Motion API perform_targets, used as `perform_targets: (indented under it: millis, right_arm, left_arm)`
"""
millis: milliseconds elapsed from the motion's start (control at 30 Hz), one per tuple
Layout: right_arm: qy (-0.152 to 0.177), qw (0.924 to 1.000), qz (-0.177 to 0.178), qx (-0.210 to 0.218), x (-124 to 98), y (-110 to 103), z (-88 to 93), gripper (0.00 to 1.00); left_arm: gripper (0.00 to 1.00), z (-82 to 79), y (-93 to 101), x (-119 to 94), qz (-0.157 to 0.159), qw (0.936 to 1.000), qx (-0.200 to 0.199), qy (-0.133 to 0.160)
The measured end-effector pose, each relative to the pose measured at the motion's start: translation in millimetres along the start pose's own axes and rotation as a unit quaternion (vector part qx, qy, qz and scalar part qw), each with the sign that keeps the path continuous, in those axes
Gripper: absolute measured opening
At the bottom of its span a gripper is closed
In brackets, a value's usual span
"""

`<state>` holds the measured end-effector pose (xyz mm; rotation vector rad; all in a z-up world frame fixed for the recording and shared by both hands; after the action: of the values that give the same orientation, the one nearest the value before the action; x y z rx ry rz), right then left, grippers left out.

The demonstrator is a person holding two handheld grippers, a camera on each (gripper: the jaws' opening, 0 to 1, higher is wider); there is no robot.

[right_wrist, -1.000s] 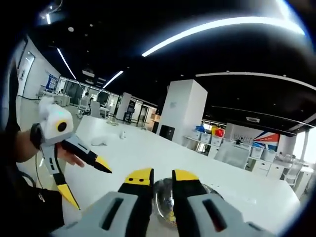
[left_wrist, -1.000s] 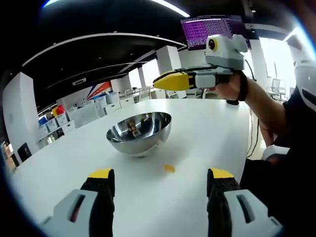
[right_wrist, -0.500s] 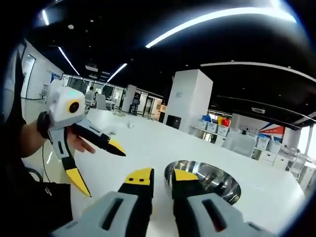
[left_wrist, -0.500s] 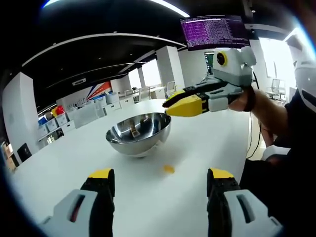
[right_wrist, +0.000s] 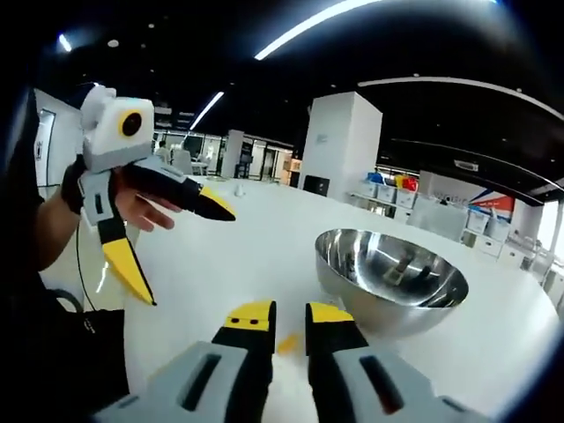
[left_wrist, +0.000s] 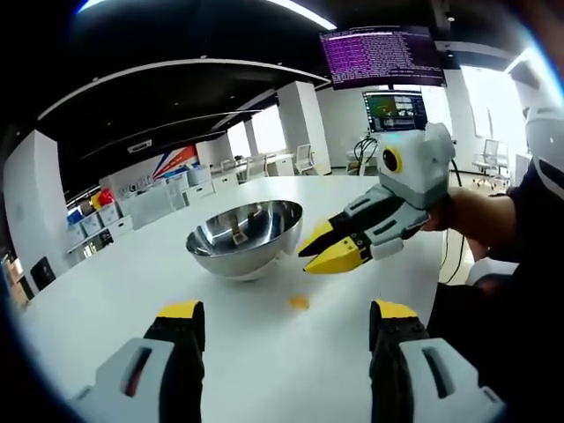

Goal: Pick up the QQ candy scattered on the table and place it into the stainless steel bowl on the table

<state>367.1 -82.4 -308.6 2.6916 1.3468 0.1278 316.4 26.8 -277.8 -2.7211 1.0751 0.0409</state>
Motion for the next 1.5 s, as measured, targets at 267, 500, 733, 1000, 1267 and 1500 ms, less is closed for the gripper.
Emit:
perform_targets:
  millis: [267, 500, 733, 1000, 1267, 1500]
  right_arm:
    - [-0.024, 0.9995, 0.011, 0.018, 5.5, -2.6, 20.8, 0.12]
    - [-0.042, 0.9988, 0.016, 0.019, 7.4, -7.7, 35.6, 0.12]
    - [-0.054, 0.998, 0.023, 0.026, 8.3, -8.7, 44.3, 0.12]
    - [-0.06, 0.9974, 0.025, 0.032, 10.2, -9.0, 49.2, 0.11]
    - [-0.061, 0.9971, 0.026, 0.038, 9.8, -8.9, 50.9, 0.1]
    - [-0.059, 0.9974, 0.027, 0.031, 9.3, -6.9, 52.3, 0.06]
  left_arm:
    - [0.76, 1.7, 0.5, 0.0, 0.0, 1.0, -0.001, -0.003]
    - [0.76, 2.0, 1.4, 0.7, 0.001, 1.0, -0.002, -0.002]
    - [0.76, 3.1, 1.9, 0.8, 0.002, 1.0, -0.003, -0.002]
    - [0.76, 5.0, 1.8, 0.7, 0.003, 1.0, -0.004, -0.004]
    - [0.76, 5.2, -0.2, 0.6, 0.001, 1.0, -0.003, -0.004]
    - [0.76, 4.9, 0.3, 1.1, 0.003, 1.0, -0.003, -0.003]
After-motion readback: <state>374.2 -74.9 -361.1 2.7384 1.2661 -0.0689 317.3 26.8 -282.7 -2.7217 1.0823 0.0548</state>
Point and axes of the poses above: the point that each gripper's makers call its tool centre point, and the gripper's own axes: x roughly forward along the fingers, y roughly to its right, z roughly out of its underside, the point moved 4 cm from there along -x, roughly backward along the fingers, and after that the axes turned 14 degrees about y, right-handed, at the moved point
